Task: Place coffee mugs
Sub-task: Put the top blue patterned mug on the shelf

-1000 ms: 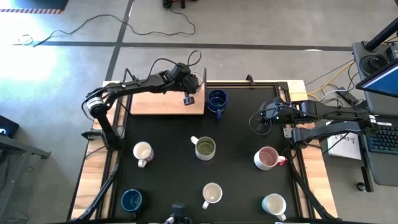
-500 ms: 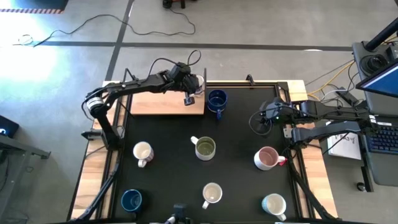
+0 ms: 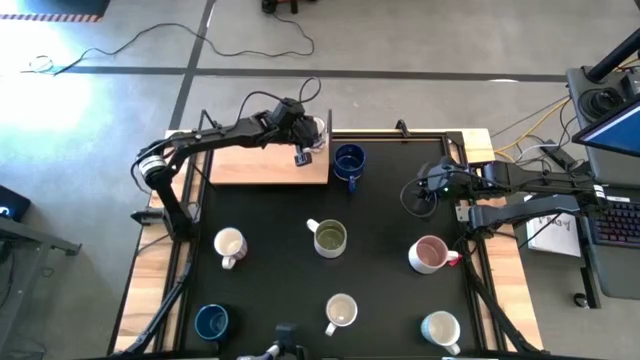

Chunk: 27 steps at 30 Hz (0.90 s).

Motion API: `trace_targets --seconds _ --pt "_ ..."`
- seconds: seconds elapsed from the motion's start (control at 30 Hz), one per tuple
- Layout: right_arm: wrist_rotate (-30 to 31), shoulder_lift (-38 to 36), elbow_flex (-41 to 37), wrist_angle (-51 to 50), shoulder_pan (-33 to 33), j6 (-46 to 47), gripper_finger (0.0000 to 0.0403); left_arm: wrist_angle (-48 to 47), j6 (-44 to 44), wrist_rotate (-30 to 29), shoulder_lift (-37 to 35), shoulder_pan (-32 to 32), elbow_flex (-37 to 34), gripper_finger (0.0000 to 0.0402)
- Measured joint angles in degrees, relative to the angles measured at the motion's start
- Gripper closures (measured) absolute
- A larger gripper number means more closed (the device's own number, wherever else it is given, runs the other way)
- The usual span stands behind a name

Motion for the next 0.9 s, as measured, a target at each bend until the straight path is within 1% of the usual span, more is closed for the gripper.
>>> trace_targets --seconds 0.57,0.77,0.9 --pt "0.00 0.02 0.00 0.00 0.00 -0.07 0.0266 0.10 -1.26 0.07 0.06 0.00 0.00 0.0378" --pt "0.00 0.02 0.00 -0.02 0.00 -0.09 0.0266 1.58 -1.49 0.23 1.90 -0.07 0.01 0.0378" --pt "0.00 0.02 0.00 -0.06 0.00 -0.02 0.0266 1.53 -1.54 0.24 1.92 -0.17 0.02 0.0376"
